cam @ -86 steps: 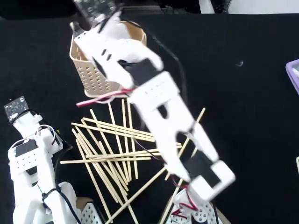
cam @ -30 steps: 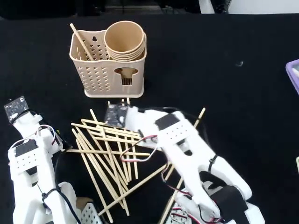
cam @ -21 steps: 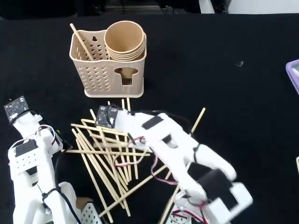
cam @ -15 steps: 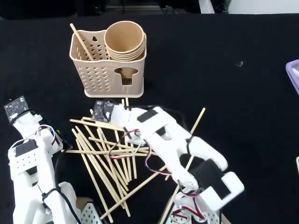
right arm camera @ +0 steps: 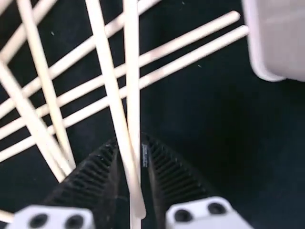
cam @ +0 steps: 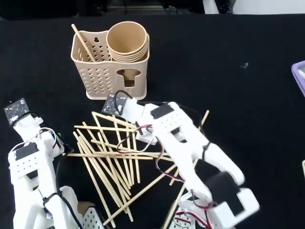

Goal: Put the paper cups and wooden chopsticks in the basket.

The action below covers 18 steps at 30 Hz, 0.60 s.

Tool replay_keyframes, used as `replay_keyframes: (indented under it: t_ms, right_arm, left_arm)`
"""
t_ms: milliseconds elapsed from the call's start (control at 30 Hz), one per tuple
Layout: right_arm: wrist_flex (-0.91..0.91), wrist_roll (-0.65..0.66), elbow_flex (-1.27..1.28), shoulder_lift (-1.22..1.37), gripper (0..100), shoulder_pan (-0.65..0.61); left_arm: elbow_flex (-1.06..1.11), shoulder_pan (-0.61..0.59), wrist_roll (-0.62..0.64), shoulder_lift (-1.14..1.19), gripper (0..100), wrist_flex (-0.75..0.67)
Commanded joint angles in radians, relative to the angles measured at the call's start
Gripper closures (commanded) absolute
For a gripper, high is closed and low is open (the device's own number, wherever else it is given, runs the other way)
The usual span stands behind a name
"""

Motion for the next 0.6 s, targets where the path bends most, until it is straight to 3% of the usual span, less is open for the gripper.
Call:
replay_keyframes:
  t_ms: [0,267,367,567]
  right_arm:
    - [0.008,-0.012,0.019,-0.128,98.8,0.021]
    - [0.046,-0.014,0.079,-0.384,98.8,0.052]
    - [0.124,-0.018,0.065,-0.516,98.8,-0.002]
    - [0.204,-0.17,-0.058,-0.728,98.8,-0.117]
  left_arm:
    - [-0.004,-0.008,0.011,-0.005,82,-0.012]
    - [-0.005,-0.01,0.011,-0.005,82,-0.012]
    - [-0.005,-0.01,0.011,-0.005,82,-0.012]
    - [-0.005,-0.01,0.011,-0.005,82,-0.012]
